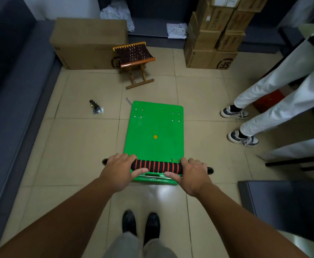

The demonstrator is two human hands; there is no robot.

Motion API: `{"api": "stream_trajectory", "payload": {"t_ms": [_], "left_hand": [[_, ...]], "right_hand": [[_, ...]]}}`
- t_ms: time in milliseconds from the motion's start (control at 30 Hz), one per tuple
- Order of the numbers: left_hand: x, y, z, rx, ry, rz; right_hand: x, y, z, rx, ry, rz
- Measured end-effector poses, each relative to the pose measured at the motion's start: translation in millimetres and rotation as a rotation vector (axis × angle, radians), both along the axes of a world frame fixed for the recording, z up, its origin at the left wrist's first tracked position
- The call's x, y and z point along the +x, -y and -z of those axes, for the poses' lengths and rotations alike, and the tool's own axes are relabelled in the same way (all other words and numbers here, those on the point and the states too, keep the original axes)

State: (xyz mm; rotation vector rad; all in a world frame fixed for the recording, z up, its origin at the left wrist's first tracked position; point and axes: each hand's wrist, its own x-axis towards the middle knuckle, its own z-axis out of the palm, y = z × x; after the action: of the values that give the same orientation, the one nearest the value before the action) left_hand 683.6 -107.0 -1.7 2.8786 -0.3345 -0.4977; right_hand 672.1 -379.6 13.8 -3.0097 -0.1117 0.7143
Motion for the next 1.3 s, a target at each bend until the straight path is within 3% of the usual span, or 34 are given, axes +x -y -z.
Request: {"api": "stream_trajectory", "payload": {"t_ms": [933,1300], "left_hand": [[-557,9,-10,0.02,-0.083,-0.126],[-681,10,-16,0.029,-0.038,-0.102]], "right_hand": [[-533,0,-1,0.031,-0.019,-0.047],[-653,-2,-9,-0.011,0.014,-0.094]]}}
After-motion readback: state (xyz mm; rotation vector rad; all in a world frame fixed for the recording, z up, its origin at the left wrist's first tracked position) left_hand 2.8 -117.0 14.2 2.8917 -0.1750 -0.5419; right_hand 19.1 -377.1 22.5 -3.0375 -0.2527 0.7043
